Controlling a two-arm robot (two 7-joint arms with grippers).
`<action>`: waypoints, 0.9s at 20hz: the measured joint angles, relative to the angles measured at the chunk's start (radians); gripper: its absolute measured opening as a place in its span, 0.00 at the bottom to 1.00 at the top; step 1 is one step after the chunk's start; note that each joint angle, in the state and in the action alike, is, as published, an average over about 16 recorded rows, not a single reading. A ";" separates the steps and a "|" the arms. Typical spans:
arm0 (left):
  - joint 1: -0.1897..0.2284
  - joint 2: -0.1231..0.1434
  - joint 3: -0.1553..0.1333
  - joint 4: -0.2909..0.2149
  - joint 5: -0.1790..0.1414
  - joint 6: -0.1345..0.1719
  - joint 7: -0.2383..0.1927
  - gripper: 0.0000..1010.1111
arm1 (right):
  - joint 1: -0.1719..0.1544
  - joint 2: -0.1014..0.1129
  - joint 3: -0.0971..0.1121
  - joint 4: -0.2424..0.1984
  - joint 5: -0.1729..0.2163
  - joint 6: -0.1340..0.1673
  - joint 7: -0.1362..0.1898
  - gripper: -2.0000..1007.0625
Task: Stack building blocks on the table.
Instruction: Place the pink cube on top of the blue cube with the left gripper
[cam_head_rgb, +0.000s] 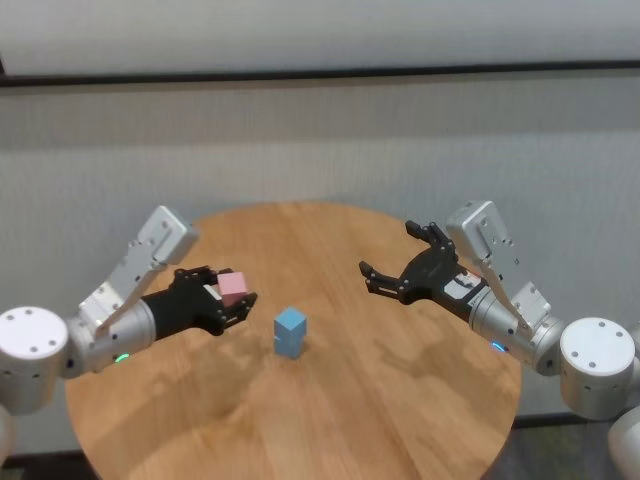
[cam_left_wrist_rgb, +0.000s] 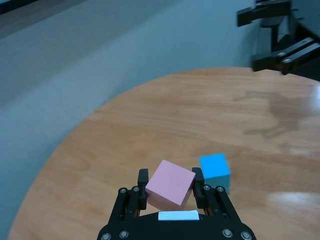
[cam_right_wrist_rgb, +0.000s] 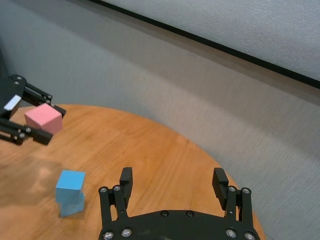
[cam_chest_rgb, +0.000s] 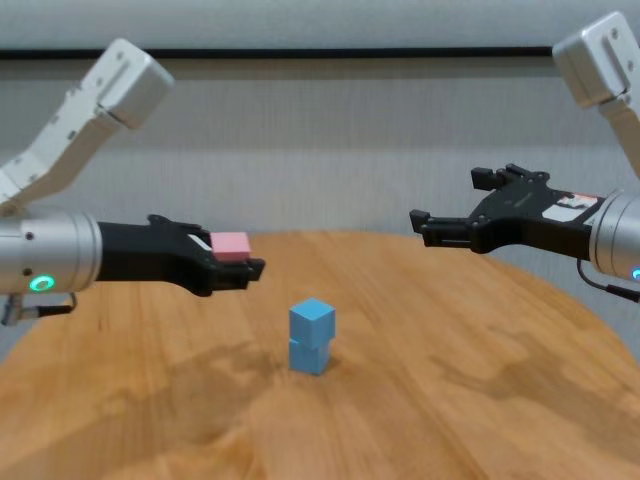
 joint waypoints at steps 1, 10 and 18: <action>-0.001 -0.002 0.004 -0.004 0.002 0.002 0.001 0.54 | 0.000 0.000 0.000 0.000 0.000 0.000 0.000 1.00; -0.004 -0.024 0.041 -0.034 0.014 0.024 -0.001 0.54 | 0.000 0.000 0.000 0.000 0.000 0.000 0.000 1.00; -0.003 -0.043 0.066 -0.053 0.017 0.050 0.002 0.54 | 0.000 0.000 0.000 0.000 0.000 0.000 0.000 1.00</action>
